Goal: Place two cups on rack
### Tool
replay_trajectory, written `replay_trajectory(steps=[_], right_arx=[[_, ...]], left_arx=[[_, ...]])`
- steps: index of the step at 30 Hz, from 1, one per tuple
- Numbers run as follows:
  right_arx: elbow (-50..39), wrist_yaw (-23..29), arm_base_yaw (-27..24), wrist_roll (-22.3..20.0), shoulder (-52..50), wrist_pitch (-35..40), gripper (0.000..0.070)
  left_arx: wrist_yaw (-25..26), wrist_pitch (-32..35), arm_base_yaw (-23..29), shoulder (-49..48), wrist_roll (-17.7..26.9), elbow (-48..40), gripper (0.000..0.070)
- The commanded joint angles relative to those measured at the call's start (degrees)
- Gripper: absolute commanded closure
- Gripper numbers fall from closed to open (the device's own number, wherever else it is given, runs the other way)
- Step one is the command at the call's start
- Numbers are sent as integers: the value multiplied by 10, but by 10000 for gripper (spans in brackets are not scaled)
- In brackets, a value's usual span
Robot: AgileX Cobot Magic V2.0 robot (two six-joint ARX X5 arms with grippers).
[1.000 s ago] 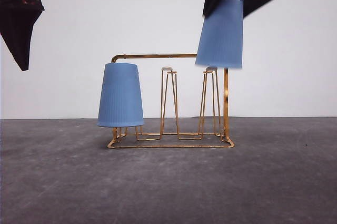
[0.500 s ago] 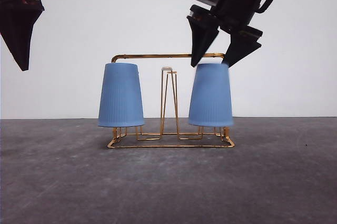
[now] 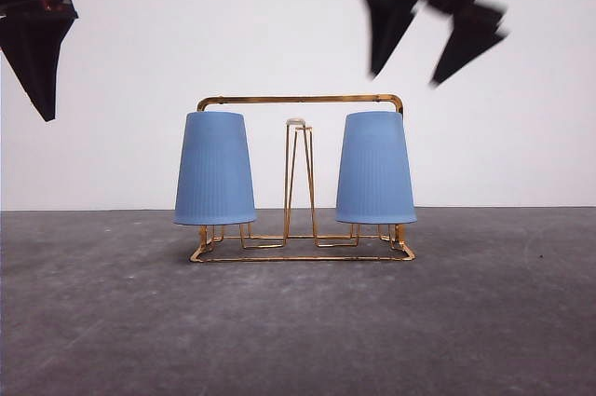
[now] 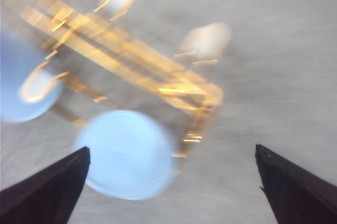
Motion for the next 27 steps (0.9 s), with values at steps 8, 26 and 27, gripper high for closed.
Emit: replay_trajectory(steps=[8,26,27], right_arx=[[-57,44,-65,8,-143,-27,85],[-317,51,-113,103,-360,0,88],[-317,51,-113,103,-360,1,128]], left_arx=[[1,6,29,6,5,7,148],[1,11,33,6,2,7,149],[1,11,33,6,2,7,175]])
